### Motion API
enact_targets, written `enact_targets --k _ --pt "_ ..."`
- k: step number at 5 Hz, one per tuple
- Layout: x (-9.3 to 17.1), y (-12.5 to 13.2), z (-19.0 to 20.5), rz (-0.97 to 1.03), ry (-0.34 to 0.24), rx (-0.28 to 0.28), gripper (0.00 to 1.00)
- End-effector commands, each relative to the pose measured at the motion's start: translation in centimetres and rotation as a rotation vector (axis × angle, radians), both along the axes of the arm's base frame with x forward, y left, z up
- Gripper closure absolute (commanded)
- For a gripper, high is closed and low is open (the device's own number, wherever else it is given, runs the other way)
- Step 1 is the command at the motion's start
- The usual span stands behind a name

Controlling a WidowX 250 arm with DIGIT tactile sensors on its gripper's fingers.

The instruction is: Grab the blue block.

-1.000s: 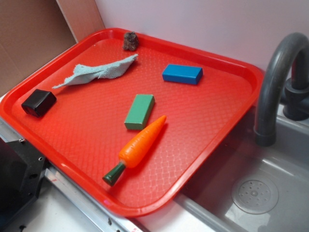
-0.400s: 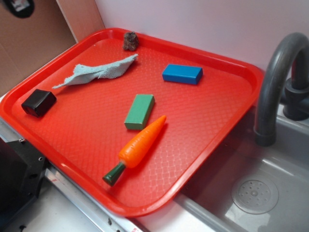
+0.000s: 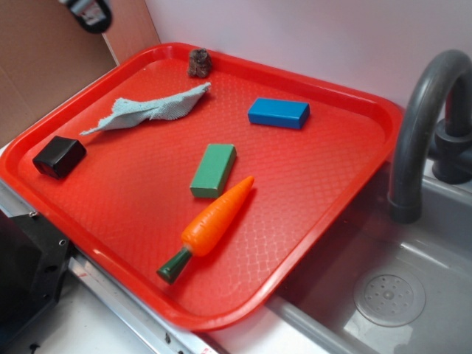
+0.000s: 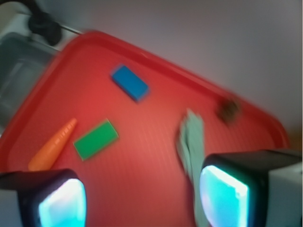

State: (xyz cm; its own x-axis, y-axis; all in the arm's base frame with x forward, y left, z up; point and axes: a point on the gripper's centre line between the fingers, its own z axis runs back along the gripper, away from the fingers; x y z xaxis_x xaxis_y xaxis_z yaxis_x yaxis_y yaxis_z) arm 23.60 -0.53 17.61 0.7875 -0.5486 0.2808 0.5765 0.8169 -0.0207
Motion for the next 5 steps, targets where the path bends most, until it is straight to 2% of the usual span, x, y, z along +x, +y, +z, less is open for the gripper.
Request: enact_targets --k 1,2,3,4,5 --pt "3.9 -3.0 -1.1 -0.18 -0.097 0.105 0.0" --pt "6.4 -3.3 -3.0 -0.203 -0.1 0.138 0.0" --pt "8.5 -3.6 -4.8 -0.246 -0.091 0.141 0.0" --pt "9.3 -4.3 -6.1 -0.309 -0.066 0.083 0.0" --pt "8.8 -5.7 -7.5 -0.413 -0.045 0.021 0.0"
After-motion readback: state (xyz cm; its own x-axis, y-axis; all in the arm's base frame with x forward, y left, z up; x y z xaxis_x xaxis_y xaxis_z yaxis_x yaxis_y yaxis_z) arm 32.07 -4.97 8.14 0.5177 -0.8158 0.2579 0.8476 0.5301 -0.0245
